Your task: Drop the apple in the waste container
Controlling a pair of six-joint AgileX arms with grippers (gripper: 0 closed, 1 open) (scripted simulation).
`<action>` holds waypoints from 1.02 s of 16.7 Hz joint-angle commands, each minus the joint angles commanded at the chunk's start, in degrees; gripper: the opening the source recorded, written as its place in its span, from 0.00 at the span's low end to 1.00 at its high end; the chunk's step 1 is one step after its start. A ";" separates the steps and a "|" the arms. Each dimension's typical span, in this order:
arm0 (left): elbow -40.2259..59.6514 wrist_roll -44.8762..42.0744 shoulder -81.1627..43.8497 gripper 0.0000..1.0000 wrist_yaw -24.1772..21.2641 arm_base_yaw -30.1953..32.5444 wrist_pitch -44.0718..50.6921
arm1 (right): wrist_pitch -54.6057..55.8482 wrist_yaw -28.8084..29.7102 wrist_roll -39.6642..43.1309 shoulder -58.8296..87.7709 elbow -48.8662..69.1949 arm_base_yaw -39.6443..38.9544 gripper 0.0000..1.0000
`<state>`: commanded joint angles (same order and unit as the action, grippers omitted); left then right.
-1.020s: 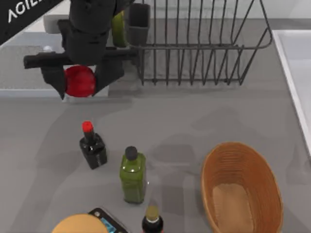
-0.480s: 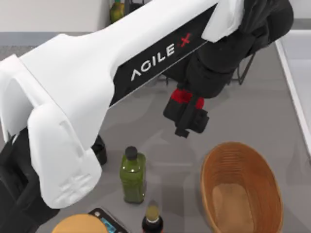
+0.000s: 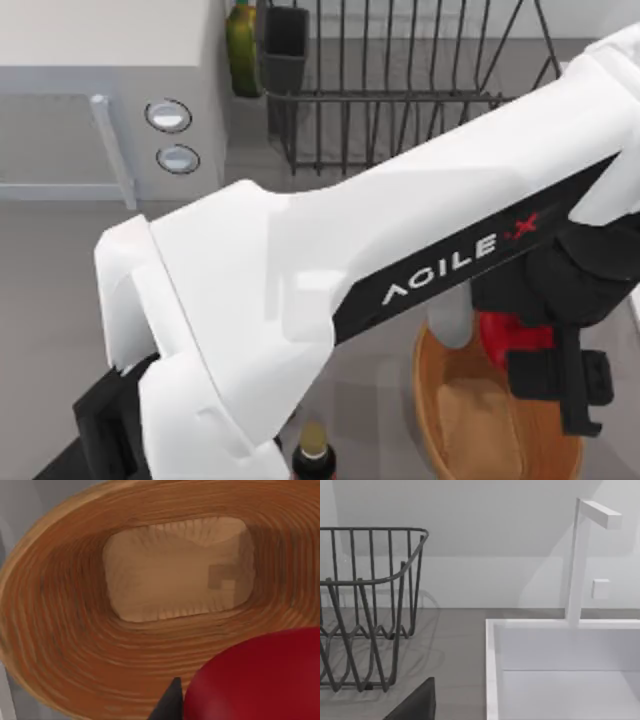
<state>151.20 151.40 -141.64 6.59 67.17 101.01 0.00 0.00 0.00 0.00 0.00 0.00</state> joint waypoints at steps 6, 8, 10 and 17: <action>1.08 2.41 0.00 0.00 -0.87 0.83 -0.06 | 0.00 0.00 0.00 0.00 0.00 0.00 1.00; 0.80 2.21 0.10 0.00 -0.82 0.58 -0.18 | 0.00 0.00 0.00 0.00 0.00 0.00 1.00; -1.01 1.88 0.75 0.00 -0.75 0.59 -1.67 | 0.00 0.00 0.00 0.00 0.00 0.00 1.00; -13.25 1.52 3.75 0.00 -0.65 0.06 -10.18 | 0.00 0.00 0.00 0.00 0.00 0.00 1.00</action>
<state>137.96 152.93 -137.89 5.95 67.23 90.82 0.00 0.00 0.00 0.00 0.00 0.00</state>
